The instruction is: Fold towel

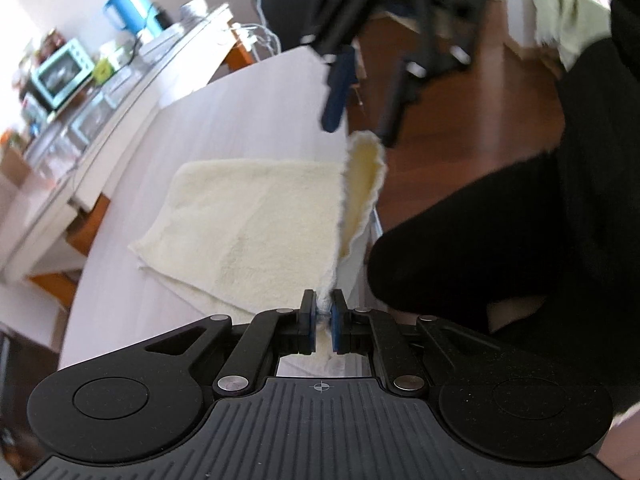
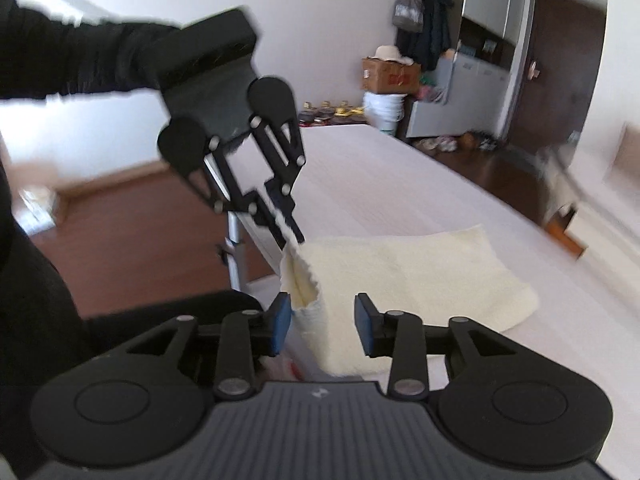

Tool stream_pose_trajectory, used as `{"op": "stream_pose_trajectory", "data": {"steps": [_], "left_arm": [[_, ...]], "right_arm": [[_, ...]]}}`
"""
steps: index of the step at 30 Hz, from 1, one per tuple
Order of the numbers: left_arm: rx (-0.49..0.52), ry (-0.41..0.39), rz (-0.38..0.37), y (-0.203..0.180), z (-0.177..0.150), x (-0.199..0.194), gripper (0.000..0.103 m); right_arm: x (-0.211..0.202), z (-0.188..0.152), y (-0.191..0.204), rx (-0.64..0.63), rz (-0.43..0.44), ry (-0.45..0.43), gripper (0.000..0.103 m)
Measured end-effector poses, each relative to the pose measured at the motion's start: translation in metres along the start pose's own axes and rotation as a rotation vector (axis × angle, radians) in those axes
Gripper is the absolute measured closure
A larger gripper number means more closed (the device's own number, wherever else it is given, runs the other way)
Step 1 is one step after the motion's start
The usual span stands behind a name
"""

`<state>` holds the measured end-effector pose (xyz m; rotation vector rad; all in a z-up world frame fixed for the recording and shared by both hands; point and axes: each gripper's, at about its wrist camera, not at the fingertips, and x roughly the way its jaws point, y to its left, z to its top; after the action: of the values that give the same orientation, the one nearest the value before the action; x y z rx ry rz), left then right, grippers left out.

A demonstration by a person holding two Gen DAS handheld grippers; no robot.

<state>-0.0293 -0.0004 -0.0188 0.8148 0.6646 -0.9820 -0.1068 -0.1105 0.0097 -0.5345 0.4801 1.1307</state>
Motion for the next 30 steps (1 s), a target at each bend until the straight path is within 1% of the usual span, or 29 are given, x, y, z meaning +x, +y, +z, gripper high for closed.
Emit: {"op": "stream_pose_trajectory", "data": {"steps": [2,5,10,13,14,15,16,17,18,19,21,22,23,24,25,27,29,30], "left_arm": [[-0.028,0.000,-0.006,0.006,0.001,0.001,0.096],[-0.062,0.002,-0.021,0.011,0.003,0.002,0.096],[-0.110,0.006,-0.039,0.019,0.003,0.004,0.096],[-0.152,0.000,-0.056,0.024,0.001,0.004,0.096],[-0.161,-0.003,-0.061,0.025,0.001,0.003,0.096],[-0.162,-0.002,-0.062,0.025,0.001,0.003,0.096],[-0.164,-0.001,-0.064,0.024,0.000,0.002,0.096],[-0.161,0.001,-0.064,0.023,0.000,0.001,0.095],[-0.159,0.002,-0.064,0.021,0.000,0.001,0.095],[-0.155,0.004,-0.062,0.020,0.000,0.000,0.095],[-0.123,0.006,-0.048,0.014,-0.001,-0.002,0.086],[-0.105,0.007,-0.040,0.011,-0.001,-0.002,0.082],[-0.077,0.006,-0.023,0.007,-0.001,-0.003,0.067],[-0.049,0.004,-0.007,0.002,-0.001,-0.004,0.055],[-0.019,-0.007,0.003,-0.004,-0.002,-0.004,0.053],[0.023,-0.018,0.018,-0.013,-0.003,-0.005,0.052],[0.084,-0.018,0.045,-0.023,-0.002,-0.003,0.052],[0.097,-0.021,0.050,-0.025,-0.002,-0.003,0.052]], "right_arm": [[0.000,-0.003,0.011,-0.025,-0.030,0.000,0.063],[0.002,-0.008,0.034,-0.073,-0.101,0.018,0.063],[0.006,-0.014,0.058,-0.094,-0.131,0.024,0.063],[0.011,-0.017,0.073,-0.126,-0.173,0.031,0.063],[0.012,-0.018,0.078,-0.131,-0.192,0.028,0.066],[0.014,-0.018,0.082,-0.137,-0.213,0.023,0.071],[0.014,-0.018,0.085,-0.146,-0.227,0.018,0.074],[0.014,-0.017,0.087,-0.153,-0.232,0.016,0.080],[0.014,-0.017,0.086,-0.156,-0.232,0.017,0.088],[0.014,-0.017,0.086,-0.161,-0.229,0.024,0.090],[0.011,-0.017,0.085,-0.163,-0.205,0.040,0.092],[0.007,-0.016,0.078,-0.122,-0.174,0.037,0.092],[0.003,-0.015,0.069,-0.067,-0.134,0.033,0.093],[-0.003,-0.015,0.057,-0.002,-0.094,0.021,0.093],[-0.010,-0.014,0.044,0.066,-0.055,0.007,0.093],[-0.021,-0.014,0.026,0.145,-0.010,-0.005,0.093],[-0.026,-0.014,0.015,0.182,0.014,-0.007,0.093],[-0.029,-0.014,0.011,0.195,0.023,-0.008,0.093]]}}
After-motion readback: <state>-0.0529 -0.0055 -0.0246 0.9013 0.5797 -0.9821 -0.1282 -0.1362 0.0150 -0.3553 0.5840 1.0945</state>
